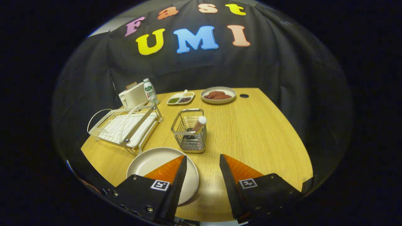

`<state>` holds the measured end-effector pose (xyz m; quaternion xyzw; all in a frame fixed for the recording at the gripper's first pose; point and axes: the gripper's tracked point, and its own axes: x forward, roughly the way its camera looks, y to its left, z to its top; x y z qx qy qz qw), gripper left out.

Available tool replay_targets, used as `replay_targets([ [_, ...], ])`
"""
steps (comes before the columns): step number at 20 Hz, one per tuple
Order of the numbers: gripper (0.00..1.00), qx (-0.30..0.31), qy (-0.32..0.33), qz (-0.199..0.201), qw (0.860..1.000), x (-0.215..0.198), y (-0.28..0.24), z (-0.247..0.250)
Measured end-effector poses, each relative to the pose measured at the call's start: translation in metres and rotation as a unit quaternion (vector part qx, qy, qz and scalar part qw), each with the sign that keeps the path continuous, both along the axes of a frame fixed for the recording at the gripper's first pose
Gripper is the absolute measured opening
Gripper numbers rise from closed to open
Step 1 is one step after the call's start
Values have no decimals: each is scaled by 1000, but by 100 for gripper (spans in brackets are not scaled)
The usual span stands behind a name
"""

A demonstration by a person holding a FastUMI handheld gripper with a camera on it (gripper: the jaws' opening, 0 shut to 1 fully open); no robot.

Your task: Take the plate from the dish rack, then take the spoon from the basket and place it into the plate.

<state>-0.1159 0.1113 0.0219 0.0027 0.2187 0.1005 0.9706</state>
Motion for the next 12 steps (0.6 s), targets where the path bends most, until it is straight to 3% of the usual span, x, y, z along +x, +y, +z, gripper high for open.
replay_targets([
  [5, 65, -21, -130, 2, 991, 13, -8, 54],
  [12, 65, -24, -216, 6, 976, 55, 5, 45],
])
